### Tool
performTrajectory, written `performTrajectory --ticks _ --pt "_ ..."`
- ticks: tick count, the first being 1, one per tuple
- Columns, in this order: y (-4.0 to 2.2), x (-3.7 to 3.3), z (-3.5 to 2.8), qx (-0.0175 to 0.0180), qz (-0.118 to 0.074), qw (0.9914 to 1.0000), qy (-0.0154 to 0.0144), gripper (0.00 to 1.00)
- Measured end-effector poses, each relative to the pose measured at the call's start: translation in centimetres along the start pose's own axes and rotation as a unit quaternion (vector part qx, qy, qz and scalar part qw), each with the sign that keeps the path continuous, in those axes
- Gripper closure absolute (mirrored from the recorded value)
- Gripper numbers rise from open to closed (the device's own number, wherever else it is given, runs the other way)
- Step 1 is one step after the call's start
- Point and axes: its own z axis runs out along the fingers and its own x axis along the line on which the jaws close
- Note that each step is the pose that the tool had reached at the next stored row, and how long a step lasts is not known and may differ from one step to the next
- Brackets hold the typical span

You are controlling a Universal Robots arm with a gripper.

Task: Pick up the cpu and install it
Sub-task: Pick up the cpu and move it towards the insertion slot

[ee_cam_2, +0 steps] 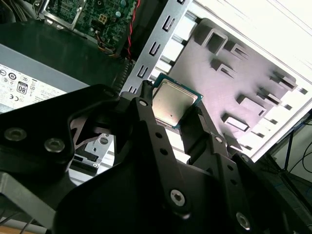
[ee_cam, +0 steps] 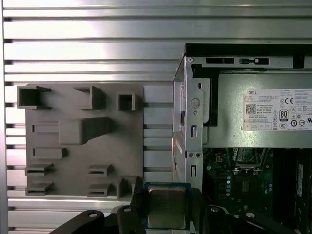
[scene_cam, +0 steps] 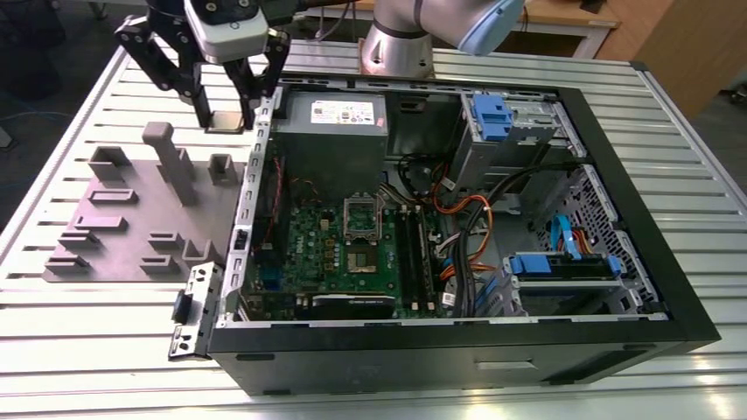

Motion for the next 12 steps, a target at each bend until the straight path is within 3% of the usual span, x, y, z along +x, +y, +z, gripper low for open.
performTrajectory --ticks 12 --pt "0.01 -0.92 -0.01 -0.0001 0.000 1.00000 -0.0001 0.53"
